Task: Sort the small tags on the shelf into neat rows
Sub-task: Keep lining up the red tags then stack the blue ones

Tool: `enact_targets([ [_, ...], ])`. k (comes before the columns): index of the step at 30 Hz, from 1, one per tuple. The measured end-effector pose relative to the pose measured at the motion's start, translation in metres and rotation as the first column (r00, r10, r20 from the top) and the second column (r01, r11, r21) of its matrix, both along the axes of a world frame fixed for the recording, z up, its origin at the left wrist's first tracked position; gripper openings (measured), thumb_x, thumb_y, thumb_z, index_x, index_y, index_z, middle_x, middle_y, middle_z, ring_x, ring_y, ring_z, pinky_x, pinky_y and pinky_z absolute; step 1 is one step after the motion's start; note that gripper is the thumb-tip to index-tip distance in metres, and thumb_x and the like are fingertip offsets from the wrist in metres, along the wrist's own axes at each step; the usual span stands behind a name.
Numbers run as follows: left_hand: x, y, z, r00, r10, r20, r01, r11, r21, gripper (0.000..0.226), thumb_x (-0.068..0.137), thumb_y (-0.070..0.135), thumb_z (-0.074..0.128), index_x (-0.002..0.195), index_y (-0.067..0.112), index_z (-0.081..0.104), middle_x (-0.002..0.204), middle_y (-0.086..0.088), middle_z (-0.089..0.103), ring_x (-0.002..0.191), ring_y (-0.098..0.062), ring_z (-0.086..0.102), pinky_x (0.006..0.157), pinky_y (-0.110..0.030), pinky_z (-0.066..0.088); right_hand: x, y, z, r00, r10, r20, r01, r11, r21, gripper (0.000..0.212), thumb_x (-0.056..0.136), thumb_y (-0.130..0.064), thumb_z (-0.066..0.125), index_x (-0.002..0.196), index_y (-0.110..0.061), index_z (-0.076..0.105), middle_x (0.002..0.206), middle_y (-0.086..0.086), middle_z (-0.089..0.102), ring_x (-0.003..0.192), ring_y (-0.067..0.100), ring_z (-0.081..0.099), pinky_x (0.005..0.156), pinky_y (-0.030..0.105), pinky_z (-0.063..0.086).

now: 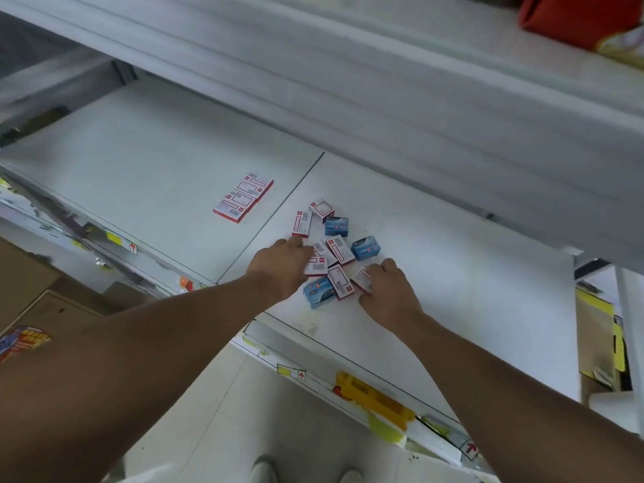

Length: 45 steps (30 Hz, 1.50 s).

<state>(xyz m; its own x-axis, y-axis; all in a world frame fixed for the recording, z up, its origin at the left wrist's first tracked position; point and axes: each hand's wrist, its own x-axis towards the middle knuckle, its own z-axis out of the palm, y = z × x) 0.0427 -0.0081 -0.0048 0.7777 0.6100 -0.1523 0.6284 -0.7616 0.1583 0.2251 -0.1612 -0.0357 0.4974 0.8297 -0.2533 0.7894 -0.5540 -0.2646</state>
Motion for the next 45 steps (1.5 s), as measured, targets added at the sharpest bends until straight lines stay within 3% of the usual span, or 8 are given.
enact_targets([
  [9,-0.021,-0.014,0.030,0.998,0.032,0.055,-0.031,0.999,-0.022,0.048,0.101,0.032,0.067,0.147,0.029,0.056,0.146,0.001,0.053,0.116,-0.020,0.057,0.080,-0.030,0.063,-0.011,-0.023,0.039,0.999,-0.026,-0.028,0.025,0.999,-0.039,0.045,0.090,-0.028,0.068,0.130,-0.015,0.053,0.123,0.008,0.061,0.115,0.028,0.061,0.095,0.038,0.052],
  [19,-0.078,-0.038,0.066,0.992,0.079,0.102,-0.075,0.996,-0.044,0.036,0.099,0.039,0.066,0.134,0.030,0.062,0.119,0.007,0.056,0.108,-0.016,0.055,0.076,-0.038,0.063,-0.055,-0.027,0.107,0.998,0.068,-0.001,-0.068,0.997,0.027,0.035,0.091,-0.033,0.068,0.123,-0.022,0.057,0.122,0.002,0.066,0.105,0.022,0.065,0.082,0.035,0.055],
  [25,-0.117,-0.054,0.094,0.991,0.126,0.056,-0.127,0.992,0.025,0.037,0.097,0.037,0.067,0.132,0.026,0.064,0.114,0.000,0.054,0.107,-0.024,0.057,0.065,-0.036,0.046,-0.093,-0.018,0.131,0.984,0.163,-0.078,-0.152,0.980,0.127,0.041,0.095,-0.031,0.073,0.132,-0.023,0.056,0.135,0.001,0.066,0.120,0.021,0.068,0.088,0.038,0.063],
  [31,-0.160,-0.087,0.125,0.957,0.289,-0.021,-0.288,0.957,0.034,0.040,0.095,0.034,0.063,0.134,0.030,0.062,0.120,0.000,0.053,0.118,-0.028,0.056,0.084,-0.046,0.058,-0.119,-0.016,0.144,0.909,0.412,-0.056,-0.403,0.906,0.127,0.034,0.089,-0.027,0.070,0.123,-0.027,0.062,0.115,-0.003,0.071,0.103,0.019,0.071,0.069,0.034,0.062],
  [35,-0.191,-0.118,0.142,0.906,0.421,-0.034,-0.420,0.907,0.042,0.042,0.095,0.038,0.067,0.136,0.031,0.061,0.126,0.001,0.054,0.121,-0.028,0.058,0.088,-0.047,0.058,-0.138,-0.022,0.154,0.842,0.535,-0.067,-0.523,0.841,0.139,0.046,0.085,-0.028,0.075,0.129,-0.027,0.063,0.122,0.000,0.070,0.111,0.025,0.068,0.078,0.034,0.060],
  [39,-0.219,-0.148,0.149,0.860,0.510,-0.019,-0.509,0.860,0.044,0.045,0.094,0.039,0.069,0.137,0.032,0.060,0.126,0.001,0.055,0.121,-0.029,0.059,0.092,-0.048,0.058,-0.156,-0.027,0.162,0.774,0.627,-0.086,-0.611,0.775,0.162,0.043,0.086,-0.028,0.077,0.127,-0.025,0.065,0.120,0.001,0.071,0.110,0.025,0.070,0.081,0.036,0.061],
  [42,-0.240,-0.170,0.150,0.819,0.574,-0.021,-0.572,0.819,0.045,0.050,0.094,0.037,0.071,0.142,0.031,0.058,0.136,0.000,0.054,0.125,-0.029,0.059,0.094,-0.047,0.058,-0.172,-0.030,0.166,0.743,0.665,-0.081,-0.649,0.745,0.156,0.040,0.086,-0.031,0.078,0.124,-0.026,0.065,0.118,0.001,0.071,0.109,0.025,0.069,0.082,0.037,0.061],
  [45,-0.264,-0.188,0.151,0.777,0.629,-0.031,-0.626,0.777,0.065,0.046,0.096,0.035,0.070,0.140,0.029,0.059,0.131,0.001,0.053,0.117,-0.027,0.060,0.090,-0.045,0.058,-0.191,-0.034,0.175,0.709,0.700,-0.086,-0.683,0.712,0.161,0.039,0.087,-0.034,0.077,0.124,-0.028,0.067,0.119,0.000,0.072,0.108,0.025,0.070,0.083,0.037,0.061],
])
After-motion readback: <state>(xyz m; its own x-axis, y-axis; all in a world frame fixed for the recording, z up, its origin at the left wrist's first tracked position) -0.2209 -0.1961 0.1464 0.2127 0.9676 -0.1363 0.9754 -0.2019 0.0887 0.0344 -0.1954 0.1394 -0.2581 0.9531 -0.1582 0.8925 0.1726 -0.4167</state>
